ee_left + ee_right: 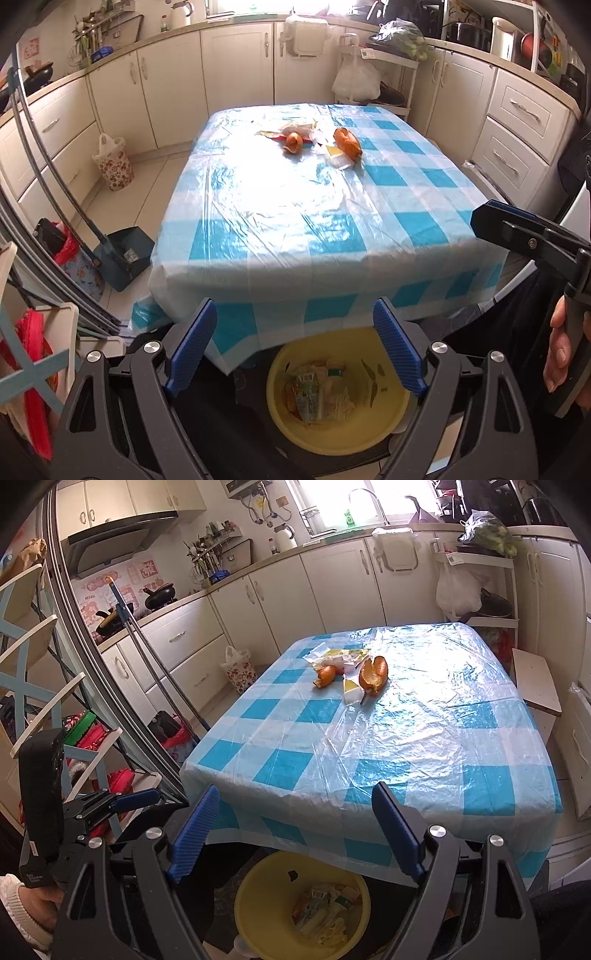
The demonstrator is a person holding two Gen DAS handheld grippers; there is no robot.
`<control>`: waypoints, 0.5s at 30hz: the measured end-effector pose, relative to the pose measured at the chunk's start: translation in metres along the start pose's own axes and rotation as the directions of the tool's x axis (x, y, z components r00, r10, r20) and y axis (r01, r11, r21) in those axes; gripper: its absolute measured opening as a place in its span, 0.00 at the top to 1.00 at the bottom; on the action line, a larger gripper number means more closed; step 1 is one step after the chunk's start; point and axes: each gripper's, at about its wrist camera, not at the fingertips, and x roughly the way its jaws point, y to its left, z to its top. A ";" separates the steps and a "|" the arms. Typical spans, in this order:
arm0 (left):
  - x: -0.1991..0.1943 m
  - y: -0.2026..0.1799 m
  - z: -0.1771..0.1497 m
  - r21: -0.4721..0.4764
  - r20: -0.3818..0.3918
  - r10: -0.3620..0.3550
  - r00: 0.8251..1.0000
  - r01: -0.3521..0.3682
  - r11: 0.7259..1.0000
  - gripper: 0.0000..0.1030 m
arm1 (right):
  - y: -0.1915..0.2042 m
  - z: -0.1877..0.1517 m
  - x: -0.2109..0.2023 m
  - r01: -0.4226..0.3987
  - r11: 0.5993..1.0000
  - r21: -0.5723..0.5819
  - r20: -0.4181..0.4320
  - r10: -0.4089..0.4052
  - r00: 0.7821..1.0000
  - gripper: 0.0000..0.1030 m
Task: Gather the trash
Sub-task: 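Move both open tools back toward the items on the table, then grasp the white tissue with the right gripper while the left gripper grasps an orange peel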
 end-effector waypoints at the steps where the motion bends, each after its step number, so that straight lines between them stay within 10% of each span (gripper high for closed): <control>1: 0.002 0.001 0.004 -0.003 0.002 -0.001 1.000 0.001 1.000 0.19 | -0.001 0.005 0.003 0.000 1.000 -0.004 -0.001 0.000 1.000 0.21; 15: 0.054 0.024 0.065 -0.069 -0.002 0.001 1.000 -0.002 0.998 0.17 | -0.029 0.091 0.064 0.040 0.996 -0.083 0.031 -0.037 0.999 0.21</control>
